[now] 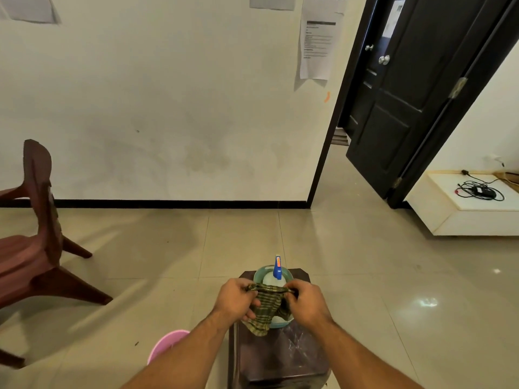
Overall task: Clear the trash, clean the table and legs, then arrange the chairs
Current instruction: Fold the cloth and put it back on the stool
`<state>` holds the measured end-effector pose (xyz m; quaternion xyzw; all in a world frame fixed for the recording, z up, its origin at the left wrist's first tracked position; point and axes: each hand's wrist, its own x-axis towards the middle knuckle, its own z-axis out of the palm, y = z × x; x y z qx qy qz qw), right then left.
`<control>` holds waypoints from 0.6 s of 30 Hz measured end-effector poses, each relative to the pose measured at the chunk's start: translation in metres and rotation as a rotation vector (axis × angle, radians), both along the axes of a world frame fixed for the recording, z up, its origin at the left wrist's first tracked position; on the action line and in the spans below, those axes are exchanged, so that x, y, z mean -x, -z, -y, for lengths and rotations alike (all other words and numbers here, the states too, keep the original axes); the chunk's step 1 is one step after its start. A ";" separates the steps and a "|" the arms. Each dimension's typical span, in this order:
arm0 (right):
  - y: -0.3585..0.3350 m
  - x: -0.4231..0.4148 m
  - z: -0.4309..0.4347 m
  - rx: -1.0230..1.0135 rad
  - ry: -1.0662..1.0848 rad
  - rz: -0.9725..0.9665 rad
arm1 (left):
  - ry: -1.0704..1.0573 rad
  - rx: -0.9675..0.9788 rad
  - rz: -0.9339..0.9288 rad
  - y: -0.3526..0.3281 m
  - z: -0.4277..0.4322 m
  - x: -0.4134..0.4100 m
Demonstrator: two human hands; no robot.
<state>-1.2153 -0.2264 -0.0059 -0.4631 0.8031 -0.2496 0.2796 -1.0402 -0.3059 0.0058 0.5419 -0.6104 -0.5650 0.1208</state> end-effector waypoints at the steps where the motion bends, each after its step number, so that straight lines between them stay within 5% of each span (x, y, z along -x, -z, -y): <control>1: 0.004 0.004 0.002 0.000 0.001 0.005 | 0.002 -0.006 0.010 0.005 0.004 0.004; 18: 0.080 0.087 0.076 -0.187 -0.093 0.062 | -0.048 -0.228 0.074 0.093 0.064 0.069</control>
